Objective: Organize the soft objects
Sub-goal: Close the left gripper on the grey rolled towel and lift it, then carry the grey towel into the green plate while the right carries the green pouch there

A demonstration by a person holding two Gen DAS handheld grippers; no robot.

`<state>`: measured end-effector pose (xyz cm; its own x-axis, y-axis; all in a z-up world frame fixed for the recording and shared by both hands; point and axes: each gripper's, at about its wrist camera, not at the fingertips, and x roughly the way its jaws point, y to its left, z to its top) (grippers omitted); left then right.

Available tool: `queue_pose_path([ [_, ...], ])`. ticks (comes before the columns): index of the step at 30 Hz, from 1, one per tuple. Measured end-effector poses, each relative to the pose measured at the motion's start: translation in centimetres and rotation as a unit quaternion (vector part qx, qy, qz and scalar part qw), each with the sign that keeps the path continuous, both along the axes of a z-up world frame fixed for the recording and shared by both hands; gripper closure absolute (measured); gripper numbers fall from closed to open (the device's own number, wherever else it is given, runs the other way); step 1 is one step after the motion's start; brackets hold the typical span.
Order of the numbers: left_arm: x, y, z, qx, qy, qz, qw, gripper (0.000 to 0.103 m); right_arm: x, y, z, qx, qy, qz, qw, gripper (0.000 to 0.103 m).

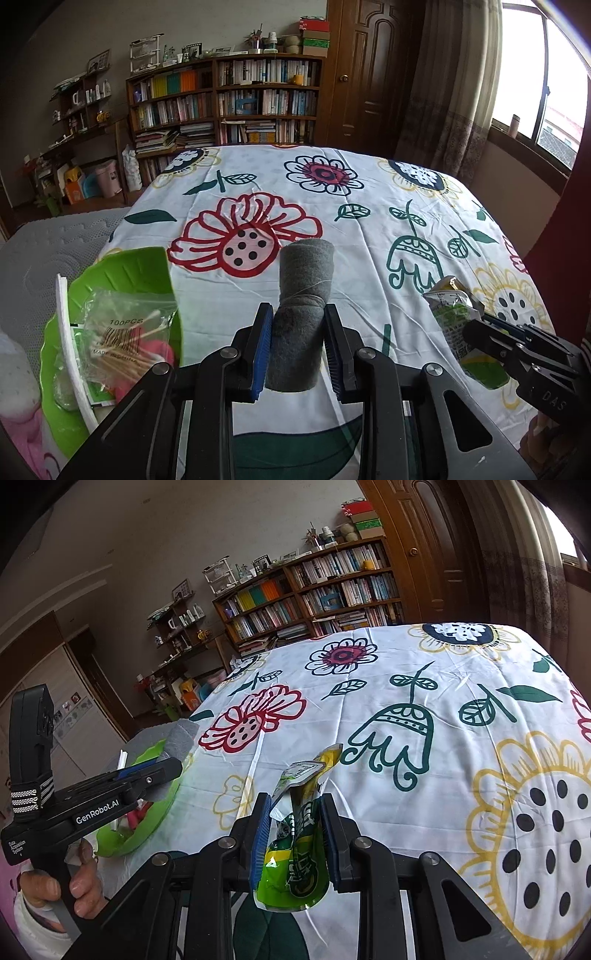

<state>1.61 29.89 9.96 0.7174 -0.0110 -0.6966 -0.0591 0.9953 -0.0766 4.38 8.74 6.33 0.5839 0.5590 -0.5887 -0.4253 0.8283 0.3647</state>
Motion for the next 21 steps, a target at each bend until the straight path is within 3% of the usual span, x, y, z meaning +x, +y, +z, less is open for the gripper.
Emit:
queue_pose_path([
  [21, -8.2, 11.6, 0.5, -0.012, -0.018, 0.118, 0.9928, 0.075, -2.0, 9.6, 1.0, -0.015, -0.014, 0.078, 0.997, 0.075],
])
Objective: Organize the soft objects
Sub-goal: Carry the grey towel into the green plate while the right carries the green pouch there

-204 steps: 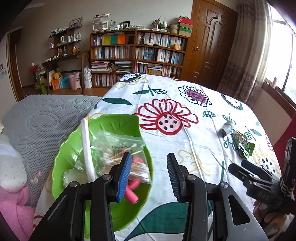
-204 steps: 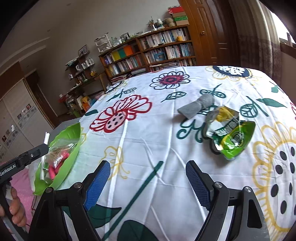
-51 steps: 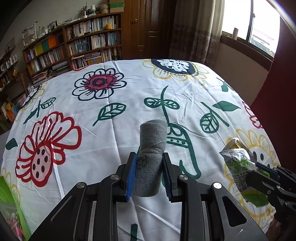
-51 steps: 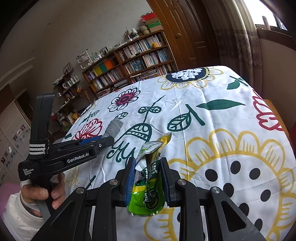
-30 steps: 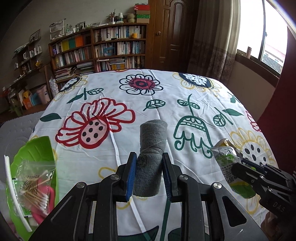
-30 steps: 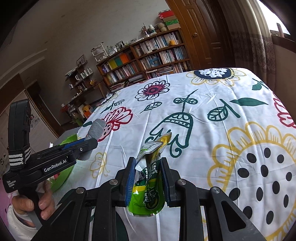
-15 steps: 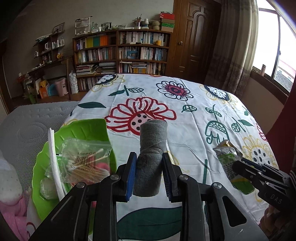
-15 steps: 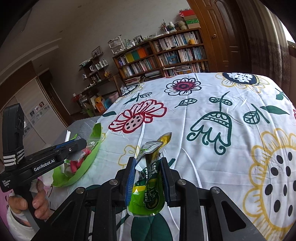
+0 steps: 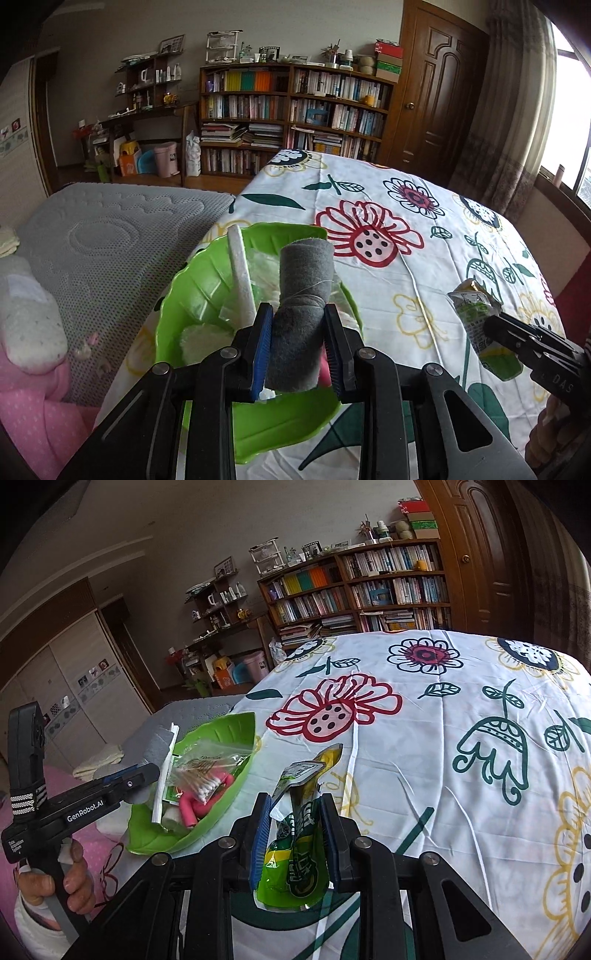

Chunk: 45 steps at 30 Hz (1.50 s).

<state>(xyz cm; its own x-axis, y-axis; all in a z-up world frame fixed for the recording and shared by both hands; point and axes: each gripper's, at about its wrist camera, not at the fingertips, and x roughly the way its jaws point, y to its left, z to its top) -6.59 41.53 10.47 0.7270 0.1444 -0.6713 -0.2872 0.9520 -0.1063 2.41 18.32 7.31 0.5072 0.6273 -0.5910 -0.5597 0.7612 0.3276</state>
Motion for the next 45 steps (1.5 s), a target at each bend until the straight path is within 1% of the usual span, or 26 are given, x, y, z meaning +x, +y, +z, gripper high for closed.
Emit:
queue_pose_path([
  [9, -0.2, 2.5, -2.6, -0.014, 0.024, 0.016, 0.9995, 0.075, -0.3, 4.5, 0.7, -0.007, -0.011, 0.042, 0.999, 0.075],
  [18, -0.4, 4.0, -3.8, -0.020, 0.031, 0.022, 0.9990, 0.075, 0.2, 9.2, 0.8, -0.009, -0.017, 0.081, 0.996, 0.075],
  [24, -0.2, 4.6, -3.9, -0.027, 0.032, 0.020, 0.9990, 0.075, 1.9, 11.9, 0.6, 0.010, 0.006, 0.097, 0.995, 0.075],
  [28, -0.2, 4.8, -3.7, -0.029, 0.030, 0.018, 0.9990, 0.074, 2.7, 13.7, -0.5, 0.003, 0.014, 0.104, 0.995, 0.075],
  [34, -0.1, 4.8, -3.6, -0.030, 0.024, 0.012, 0.9992, 0.074, 3.3, 14.9, -1.2, 0.005, 0.018, 0.109, 0.994, 0.075],
  [39, 0.2, 4.8, -3.7, -0.031, 0.025, 0.011, 0.9991, 0.073, 3.5, 15.1, -1.5, 0.007, 0.019, 0.111, 0.994, 0.074],
  [41, 0.3, 4.8, -3.7, -0.030, 0.026, 0.012, 0.9991, 0.070, 3.5, 15.2, -1.6, 0.005, 0.017, 0.112, 0.994, 0.074],
  [43, 0.2, 4.9, -3.7, -0.029, 0.027, 0.012, 0.9991, 0.064, 3.5, 15.4, -1.7, 0.003, 0.015, 0.113, 0.993, 0.073],
  [45, 0.2, 4.9, -3.7, -0.029, 0.028, 0.012, 0.9991, 0.062, 3.6, 15.4, -1.7, 0.004, 0.016, 0.114, 0.993, 0.072],
])
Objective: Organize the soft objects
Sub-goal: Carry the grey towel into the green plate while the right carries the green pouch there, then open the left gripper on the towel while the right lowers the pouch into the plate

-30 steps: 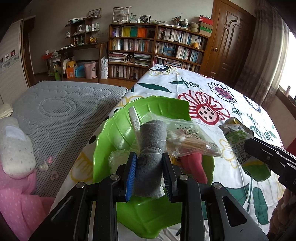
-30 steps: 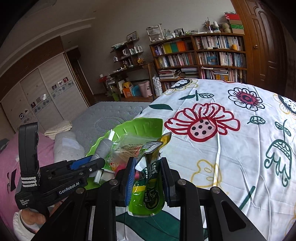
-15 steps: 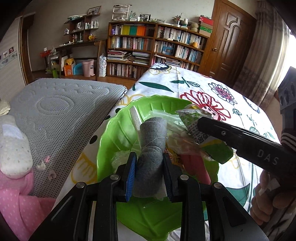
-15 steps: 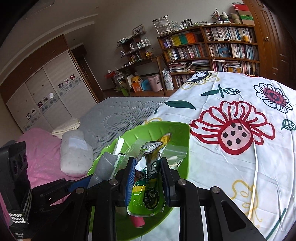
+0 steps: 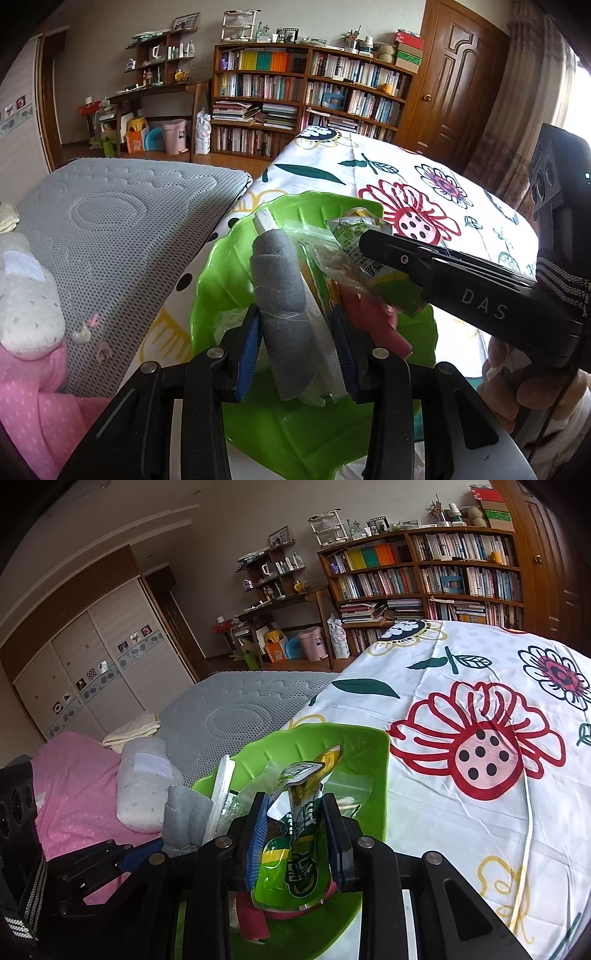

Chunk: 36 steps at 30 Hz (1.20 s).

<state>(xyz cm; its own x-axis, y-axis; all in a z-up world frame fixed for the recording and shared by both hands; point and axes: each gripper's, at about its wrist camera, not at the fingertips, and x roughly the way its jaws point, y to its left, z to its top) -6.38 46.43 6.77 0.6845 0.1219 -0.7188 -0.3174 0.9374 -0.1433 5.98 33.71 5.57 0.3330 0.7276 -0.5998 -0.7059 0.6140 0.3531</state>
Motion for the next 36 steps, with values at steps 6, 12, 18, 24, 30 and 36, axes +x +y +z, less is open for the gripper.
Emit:
queue_pose_path([
  [6, -0.6, 0.1, 0.4, 0.006, -0.003, 0.008, 1.0000, 0.049, -0.3, -0.3, 0.3, 0.003, 0.007, -0.002, 1.000, 0.058],
  [12, -1.0, 0.2, 0.7, 0.009, -0.005, 0.012, 0.9999, 0.048, -0.3, -0.7, 0.4, 0.010, 0.015, -0.005, 1.000, 0.052],
  [18, -1.5, 0.1, 1.4, 0.012, -0.012, 0.018, 0.9997, 0.045, -0.2, -1.3, 1.1, 0.033, 0.017, -0.001, 0.999, 0.051],
  [24, -1.9, 0.1, 1.7, 0.015, -0.015, 0.022, 0.9995, 0.044, 0.6, -1.9, 0.8, 0.050, 0.042, -0.008, 0.998, 0.051],
  [30, -2.1, -0.1, 2.0, 0.018, -0.015, 0.021, 0.9995, 0.044, 1.1, -2.7, 0.8, 0.058, 0.043, -0.028, 0.997, 0.050],
  [36, -2.1, -0.1, 2.0, 0.018, -0.015, 0.021, 0.9995, 0.044, 0.8, -3.6, 1.0, 0.062, 0.038, -0.036, 0.997, 0.050],
])
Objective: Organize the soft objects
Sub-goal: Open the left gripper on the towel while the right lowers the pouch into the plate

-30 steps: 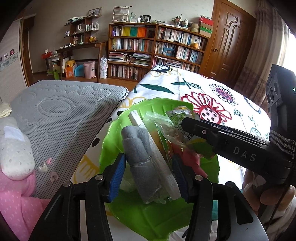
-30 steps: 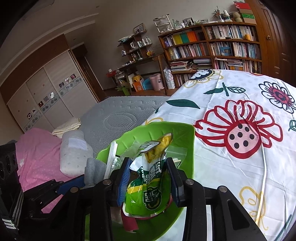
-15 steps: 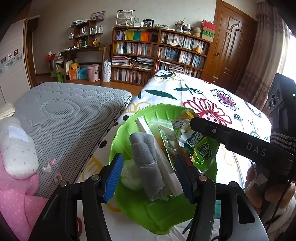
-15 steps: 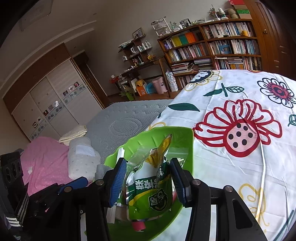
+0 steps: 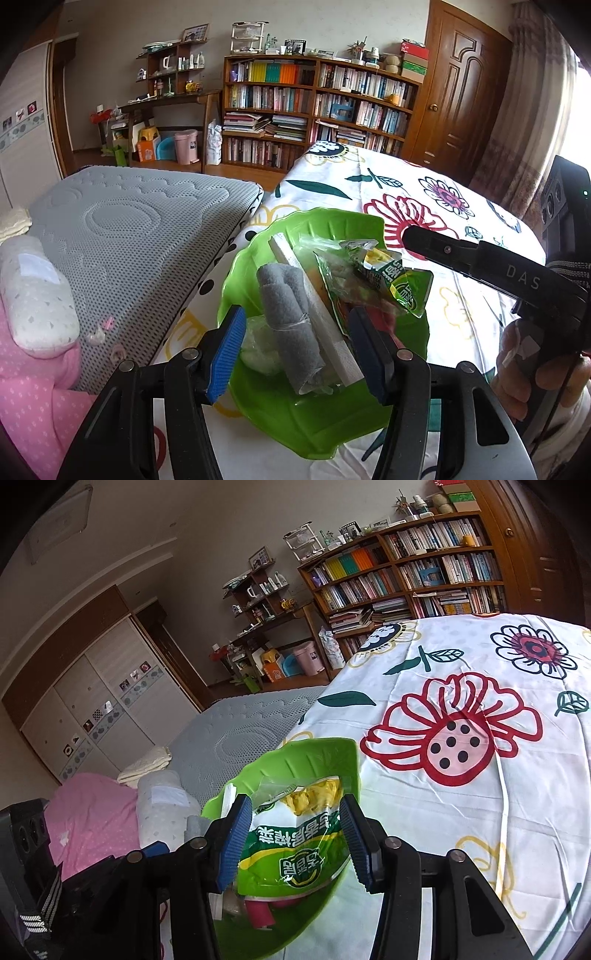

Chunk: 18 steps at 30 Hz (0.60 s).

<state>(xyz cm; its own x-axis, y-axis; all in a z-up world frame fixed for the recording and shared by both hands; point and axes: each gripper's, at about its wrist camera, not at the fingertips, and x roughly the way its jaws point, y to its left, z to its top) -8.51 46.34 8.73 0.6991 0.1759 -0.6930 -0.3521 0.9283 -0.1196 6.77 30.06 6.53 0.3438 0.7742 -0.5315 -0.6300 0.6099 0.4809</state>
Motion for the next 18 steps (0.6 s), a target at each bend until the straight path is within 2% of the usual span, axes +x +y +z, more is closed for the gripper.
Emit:
queue_pose_path([
  [8, -0.5, -0.1, 0.1, -0.001, 0.003, 0.005, 1.0000, 0.044, -0.8, 1.3, -1.5, -0.028, 0.003, 0.030, 0.999, 0.050],
  [18, -1.0, 0.2, 0.1, 0.003, 0.005, 0.010, 0.9999, 0.044, -1.5, 2.5, -2.0, -0.075, -0.027, 0.036, 0.996, 0.050],
])
